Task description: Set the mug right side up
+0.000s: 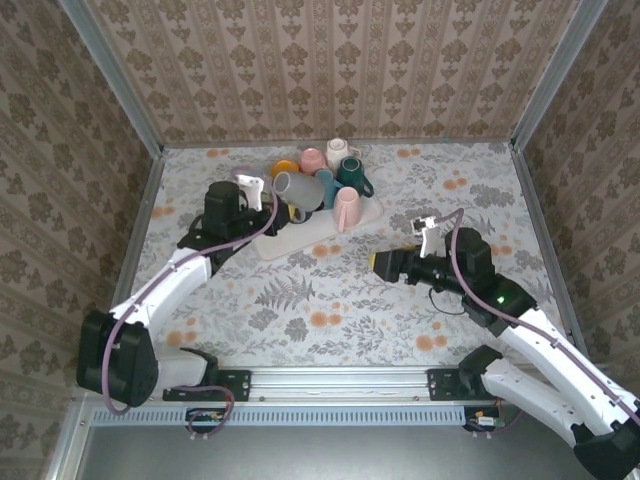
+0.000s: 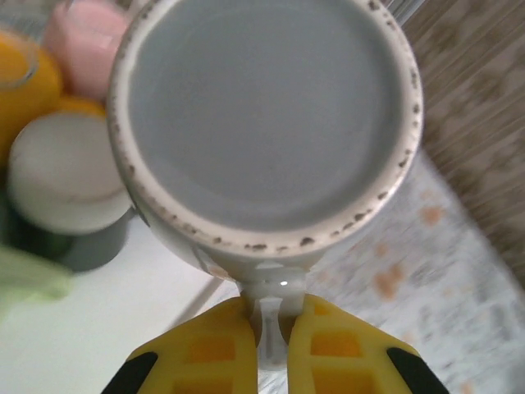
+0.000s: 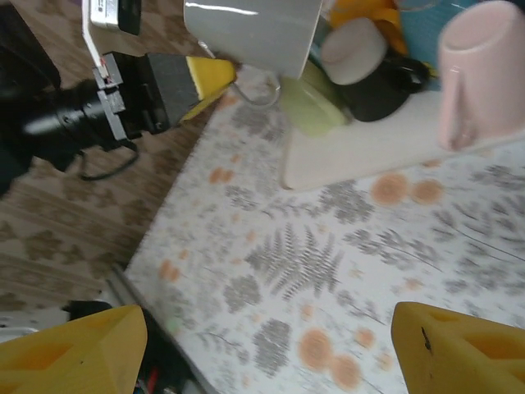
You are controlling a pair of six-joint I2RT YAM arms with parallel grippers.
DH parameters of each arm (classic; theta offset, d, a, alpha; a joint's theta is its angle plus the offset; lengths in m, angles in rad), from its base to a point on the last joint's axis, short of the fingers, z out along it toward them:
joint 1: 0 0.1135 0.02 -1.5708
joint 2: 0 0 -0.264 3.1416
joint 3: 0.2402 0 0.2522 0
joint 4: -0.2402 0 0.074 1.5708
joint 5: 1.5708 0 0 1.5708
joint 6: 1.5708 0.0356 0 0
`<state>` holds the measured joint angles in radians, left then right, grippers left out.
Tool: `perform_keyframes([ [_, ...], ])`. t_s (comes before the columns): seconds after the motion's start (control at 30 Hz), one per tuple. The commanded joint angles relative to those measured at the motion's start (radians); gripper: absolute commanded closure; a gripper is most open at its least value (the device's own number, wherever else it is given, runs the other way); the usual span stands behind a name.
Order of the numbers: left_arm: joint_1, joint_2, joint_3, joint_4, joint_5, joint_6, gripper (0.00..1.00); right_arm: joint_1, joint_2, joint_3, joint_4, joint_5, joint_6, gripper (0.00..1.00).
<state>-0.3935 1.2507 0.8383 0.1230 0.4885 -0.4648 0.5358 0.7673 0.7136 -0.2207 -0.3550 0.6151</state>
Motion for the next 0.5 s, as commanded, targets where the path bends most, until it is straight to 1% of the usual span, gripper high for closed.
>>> perform_keyframes([
  [0.0,-0.012,-0.036,-0.033,0.521,0.072,-0.293,1.0,0.0,0.038,-0.011,0.289,-0.113,0.156,0.2],
  [0.1,-0.055,-0.02,-0.095,0.781,0.006,-0.427,1.0,0.0,0.095,-0.032,0.507,-0.117,0.288,0.2],
  [0.17,-0.12,0.0,-0.129,0.921,-0.048,-0.48,1.0,0.001,0.147,-0.024,0.614,-0.123,0.362,0.2],
  [0.23,-0.158,0.034,-0.146,1.04,-0.085,-0.532,1.0,0.006,0.199,-0.004,0.686,-0.137,0.405,0.21],
  [0.3,-0.192,0.075,-0.154,1.16,-0.107,-0.588,1.0,0.009,0.242,0.025,0.699,-0.151,0.397,0.21],
  [0.37,-0.214,0.083,-0.147,1.18,-0.113,-0.619,1.0,0.009,0.264,0.04,0.701,-0.143,0.38,0.2],
  [0.47,-0.237,0.053,-0.146,1.174,-0.12,-0.588,1.0,0.009,0.285,0.058,0.723,-0.134,0.35,0.2],
])
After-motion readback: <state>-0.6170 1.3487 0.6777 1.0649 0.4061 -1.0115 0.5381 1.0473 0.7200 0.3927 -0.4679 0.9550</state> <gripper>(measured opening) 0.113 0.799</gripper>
